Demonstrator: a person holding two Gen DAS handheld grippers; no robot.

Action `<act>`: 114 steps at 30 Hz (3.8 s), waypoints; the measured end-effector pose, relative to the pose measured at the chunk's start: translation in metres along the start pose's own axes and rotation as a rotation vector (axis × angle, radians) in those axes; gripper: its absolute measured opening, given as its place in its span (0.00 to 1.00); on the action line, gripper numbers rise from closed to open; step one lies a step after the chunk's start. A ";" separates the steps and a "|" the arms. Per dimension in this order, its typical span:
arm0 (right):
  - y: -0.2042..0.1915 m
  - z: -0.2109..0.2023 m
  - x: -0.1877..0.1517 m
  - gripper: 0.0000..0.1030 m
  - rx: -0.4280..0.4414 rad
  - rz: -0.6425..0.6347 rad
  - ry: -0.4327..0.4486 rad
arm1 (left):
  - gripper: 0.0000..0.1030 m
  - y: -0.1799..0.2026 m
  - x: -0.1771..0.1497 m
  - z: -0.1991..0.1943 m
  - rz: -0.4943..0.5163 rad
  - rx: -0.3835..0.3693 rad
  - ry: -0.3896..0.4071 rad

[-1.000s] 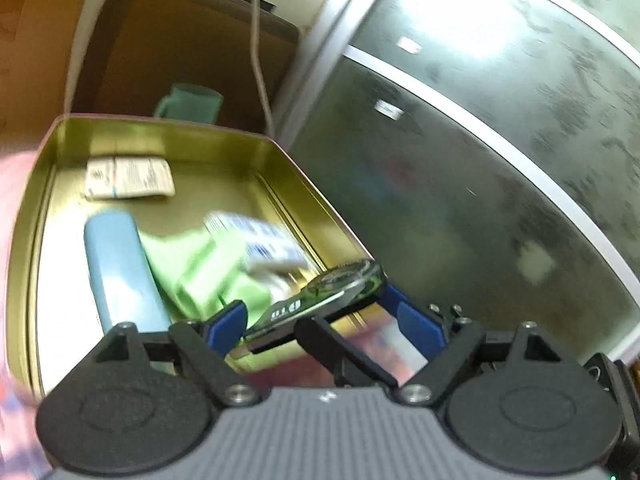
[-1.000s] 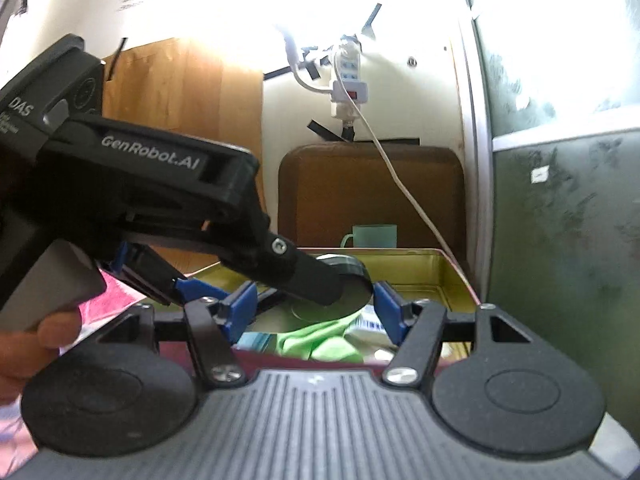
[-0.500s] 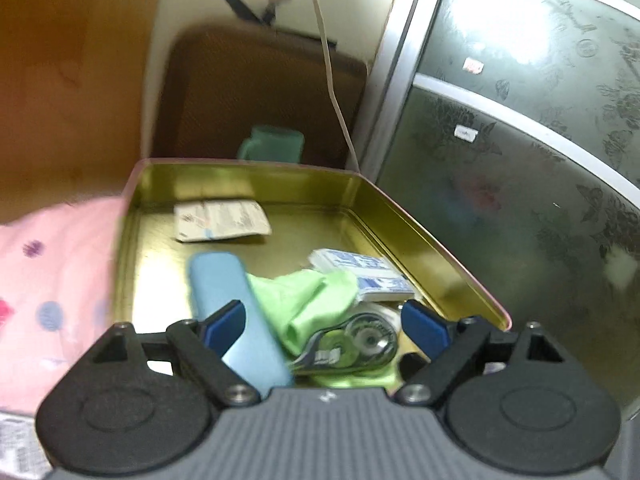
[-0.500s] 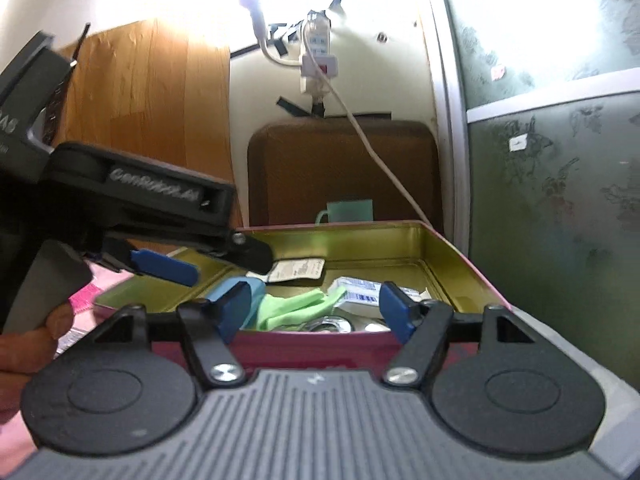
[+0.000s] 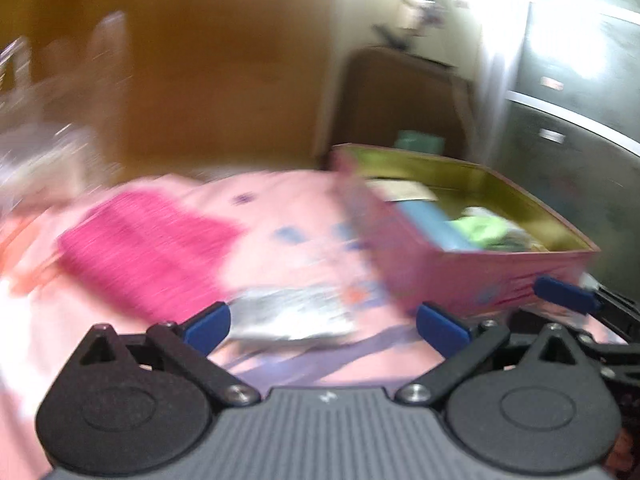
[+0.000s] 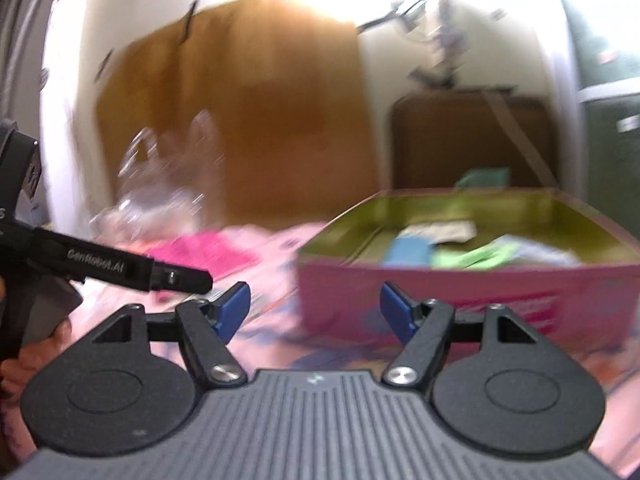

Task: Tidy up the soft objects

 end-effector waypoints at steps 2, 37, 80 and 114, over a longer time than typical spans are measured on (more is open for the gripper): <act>-0.018 0.013 -0.002 0.72 0.047 -0.030 -0.046 | 1.00 -0.029 -0.010 -0.008 -0.059 0.046 -0.005; -0.127 0.028 -0.045 0.87 0.274 -0.300 -0.307 | 1.00 -0.103 -0.042 -0.038 -0.262 -0.064 0.024; 0.093 -0.077 -0.071 0.64 -0.195 -0.011 -0.150 | 0.99 0.201 -0.060 0.068 0.180 -0.525 -0.301; 0.157 0.013 0.020 0.55 -0.404 0.014 0.056 | 0.99 0.166 0.076 0.158 -0.013 -0.302 -0.172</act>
Point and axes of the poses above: each gripper's, at about its wrist camera, not at the fingertips, and z roughly the way its jaws point, y to its right, x to its top, the point moved 9 cm from there along z, roughly the way its jaws point, and after that the axes turned 3 degrees about -x, right-handed, at the moved point
